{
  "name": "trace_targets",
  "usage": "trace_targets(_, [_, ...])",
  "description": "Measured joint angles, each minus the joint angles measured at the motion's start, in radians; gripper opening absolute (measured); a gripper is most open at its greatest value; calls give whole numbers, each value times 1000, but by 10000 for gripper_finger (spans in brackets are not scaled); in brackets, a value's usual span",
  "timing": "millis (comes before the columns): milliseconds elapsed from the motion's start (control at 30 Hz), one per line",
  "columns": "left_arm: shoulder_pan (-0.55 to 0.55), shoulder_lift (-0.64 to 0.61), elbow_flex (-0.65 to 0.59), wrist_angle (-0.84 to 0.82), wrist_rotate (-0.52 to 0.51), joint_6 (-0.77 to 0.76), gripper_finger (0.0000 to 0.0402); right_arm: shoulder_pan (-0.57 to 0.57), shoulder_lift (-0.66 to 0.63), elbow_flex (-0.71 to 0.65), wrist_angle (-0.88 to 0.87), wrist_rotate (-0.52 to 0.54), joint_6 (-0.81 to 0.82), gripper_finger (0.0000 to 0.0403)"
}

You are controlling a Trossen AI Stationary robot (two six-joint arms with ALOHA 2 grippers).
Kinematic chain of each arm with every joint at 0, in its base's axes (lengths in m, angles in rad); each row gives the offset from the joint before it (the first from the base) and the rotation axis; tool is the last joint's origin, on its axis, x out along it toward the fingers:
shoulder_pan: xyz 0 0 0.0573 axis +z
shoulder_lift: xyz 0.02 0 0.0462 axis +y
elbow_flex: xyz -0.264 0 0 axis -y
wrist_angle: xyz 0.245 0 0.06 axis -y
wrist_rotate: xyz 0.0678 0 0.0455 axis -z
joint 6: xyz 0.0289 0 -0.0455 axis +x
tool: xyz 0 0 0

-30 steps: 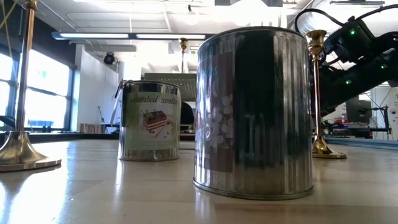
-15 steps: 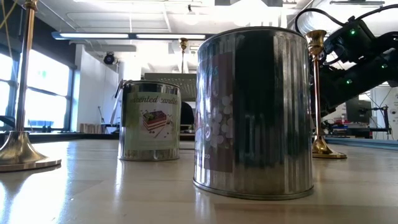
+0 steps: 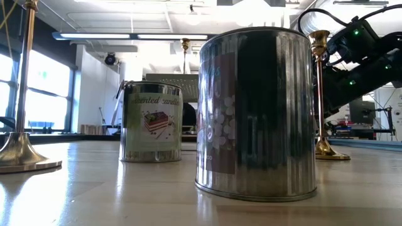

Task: Pick & Place candle stick holders
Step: Put the top green scented candle on the shelf

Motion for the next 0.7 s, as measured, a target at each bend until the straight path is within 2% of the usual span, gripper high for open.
trace_targets(700, [0,-7,0,-1,-1,-26,131,0,0,0,24,-5,13,397])
